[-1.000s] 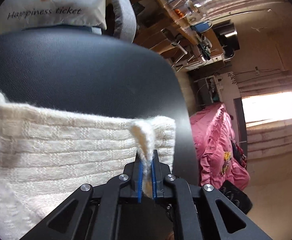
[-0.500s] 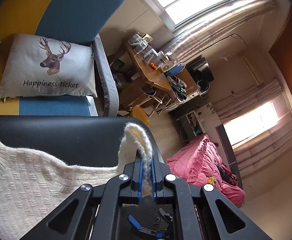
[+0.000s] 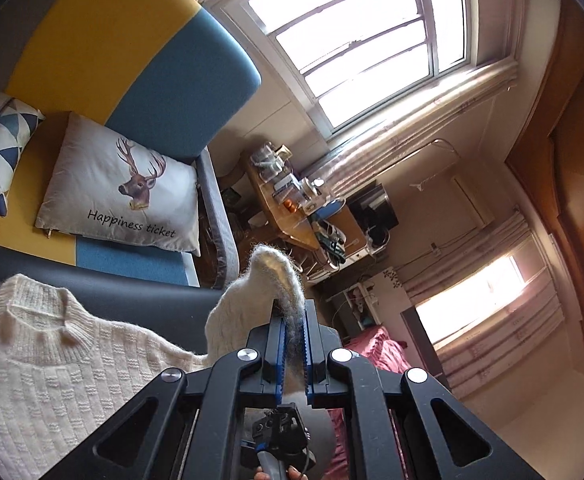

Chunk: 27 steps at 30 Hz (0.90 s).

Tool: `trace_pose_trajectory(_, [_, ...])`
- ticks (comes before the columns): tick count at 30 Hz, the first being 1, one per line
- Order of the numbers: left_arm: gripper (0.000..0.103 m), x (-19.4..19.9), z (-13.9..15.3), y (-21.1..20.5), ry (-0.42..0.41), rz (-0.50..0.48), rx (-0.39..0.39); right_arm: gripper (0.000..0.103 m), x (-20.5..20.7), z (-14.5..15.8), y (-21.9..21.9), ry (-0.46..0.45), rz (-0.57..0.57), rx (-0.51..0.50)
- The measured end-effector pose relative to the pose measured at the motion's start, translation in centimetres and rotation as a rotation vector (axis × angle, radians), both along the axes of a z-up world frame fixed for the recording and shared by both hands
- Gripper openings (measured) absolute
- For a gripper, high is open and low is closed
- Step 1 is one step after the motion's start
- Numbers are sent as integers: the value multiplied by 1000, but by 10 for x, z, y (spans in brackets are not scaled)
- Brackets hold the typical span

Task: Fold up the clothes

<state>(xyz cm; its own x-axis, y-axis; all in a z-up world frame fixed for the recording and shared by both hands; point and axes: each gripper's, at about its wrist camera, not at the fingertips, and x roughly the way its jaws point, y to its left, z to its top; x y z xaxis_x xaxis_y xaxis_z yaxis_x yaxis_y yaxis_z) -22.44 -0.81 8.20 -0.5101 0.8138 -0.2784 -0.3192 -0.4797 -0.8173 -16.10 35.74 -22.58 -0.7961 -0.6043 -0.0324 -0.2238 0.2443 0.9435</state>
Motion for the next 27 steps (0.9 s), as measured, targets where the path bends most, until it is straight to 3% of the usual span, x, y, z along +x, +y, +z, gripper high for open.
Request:
trace_pose_trajectory(4, [7, 18, -12, -54, 4, 67, 16, 88, -4, 3, -6, 0, 3, 53])
trace_pose_trajectory(8, [7, 26, -52, -95, -62, 123, -14, 87, -9, 11, -8, -14, 26, 127])
trace_pose_trajectory(16, [7, 25, -169, -133, -282, 193, -219, 86, -8, 33, -13, -59, 115, 329])
trace_pose_trajectory(22, [7, 28, -225, -142, -359, 188, -415, 86, -7, 47, -15, -95, 160, 569])
trace_pose_trajectory(25, [7, 30, -241, -151, -399, 174, -389, 85, -3, 43, -12, -86, 155, 569])
trace_pose_trajectory(27, [7, 31, -246, -159, -432, 179, -310, 85, -3, 43, -12, -84, 158, 575])
